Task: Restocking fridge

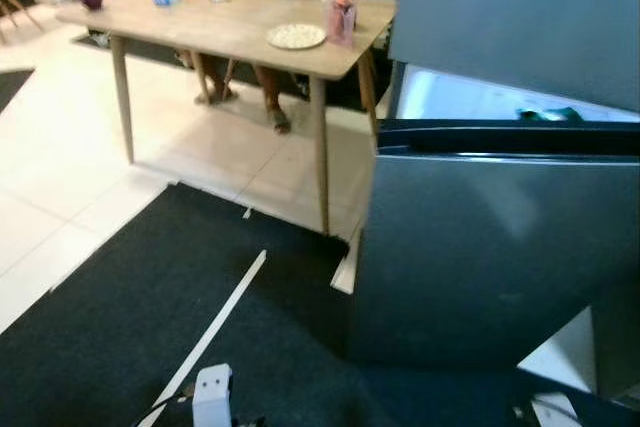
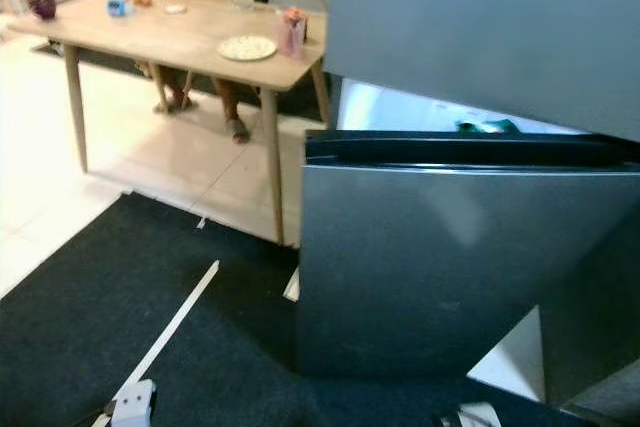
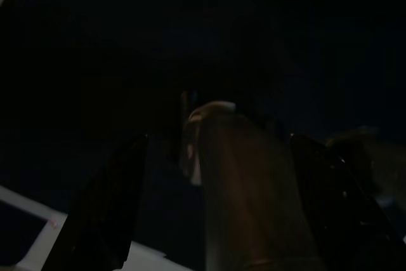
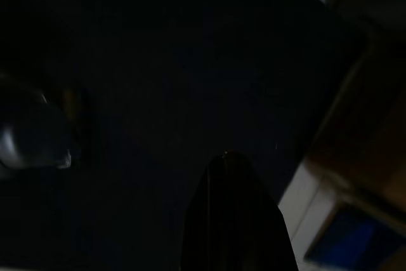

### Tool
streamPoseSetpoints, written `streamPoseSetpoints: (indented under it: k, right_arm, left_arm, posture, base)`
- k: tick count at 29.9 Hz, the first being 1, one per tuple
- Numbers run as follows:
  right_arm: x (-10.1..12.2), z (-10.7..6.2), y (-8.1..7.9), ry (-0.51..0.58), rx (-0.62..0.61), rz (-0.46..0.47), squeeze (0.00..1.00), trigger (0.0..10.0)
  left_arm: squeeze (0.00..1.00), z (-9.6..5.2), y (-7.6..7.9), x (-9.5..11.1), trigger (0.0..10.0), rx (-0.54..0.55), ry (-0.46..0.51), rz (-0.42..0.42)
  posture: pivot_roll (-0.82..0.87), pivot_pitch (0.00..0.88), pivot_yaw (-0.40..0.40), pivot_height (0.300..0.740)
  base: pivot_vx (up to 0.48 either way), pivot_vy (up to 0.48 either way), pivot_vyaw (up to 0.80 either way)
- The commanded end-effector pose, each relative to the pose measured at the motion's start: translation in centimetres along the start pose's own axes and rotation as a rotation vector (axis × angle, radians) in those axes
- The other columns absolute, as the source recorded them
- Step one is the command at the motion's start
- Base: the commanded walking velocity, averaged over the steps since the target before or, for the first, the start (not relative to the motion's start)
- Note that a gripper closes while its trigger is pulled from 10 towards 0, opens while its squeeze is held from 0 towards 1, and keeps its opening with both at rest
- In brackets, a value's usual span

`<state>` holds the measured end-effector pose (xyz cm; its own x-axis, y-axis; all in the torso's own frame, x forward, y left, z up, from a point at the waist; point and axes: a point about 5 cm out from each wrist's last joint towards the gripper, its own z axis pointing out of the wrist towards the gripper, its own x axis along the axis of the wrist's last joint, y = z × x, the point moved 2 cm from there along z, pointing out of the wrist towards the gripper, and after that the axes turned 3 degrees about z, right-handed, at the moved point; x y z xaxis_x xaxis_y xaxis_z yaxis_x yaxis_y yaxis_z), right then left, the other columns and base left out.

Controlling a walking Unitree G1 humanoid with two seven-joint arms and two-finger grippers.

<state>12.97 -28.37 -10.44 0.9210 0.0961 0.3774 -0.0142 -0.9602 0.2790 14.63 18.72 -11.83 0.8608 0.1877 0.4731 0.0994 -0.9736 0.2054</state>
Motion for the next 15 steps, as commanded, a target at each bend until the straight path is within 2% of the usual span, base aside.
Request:
streamPoseSetpoints:
  k: [1,9,15]
  right_arm:
    - [-0.7,-0.1,0.6,-0.023,-0.013,-0.004,0.0,10.0]
    - [-0.5,-0.1,0.7,-0.013,-0.017,0.005,0.0,10.0]
    - [0.6,0.0,1.1,0.019,-0.033,0.098,0.0,10.0]
  left_arm:
    - [0.0,-0.1,0.0,-0.4,10.0,0.003,-0.013,0.008]
    - [0.0,0.0,0.1,-0.4,10.0,-0.002,-0.011,0.009]
    - [0.0,0.0,0.3,-0.4,10.0,-0.008,-0.011,0.01]
  posture:
    - [-0.03,0.0,0.002,0.74]
    - [-0.03,0.0,0.002,0.74]
    - [-0.03,0.0,0.002,0.74]
  base:
    - [0.386,0.0,0.0]
    - [0.387,0.0,0.0]
    - [0.387,0.0,0.0]
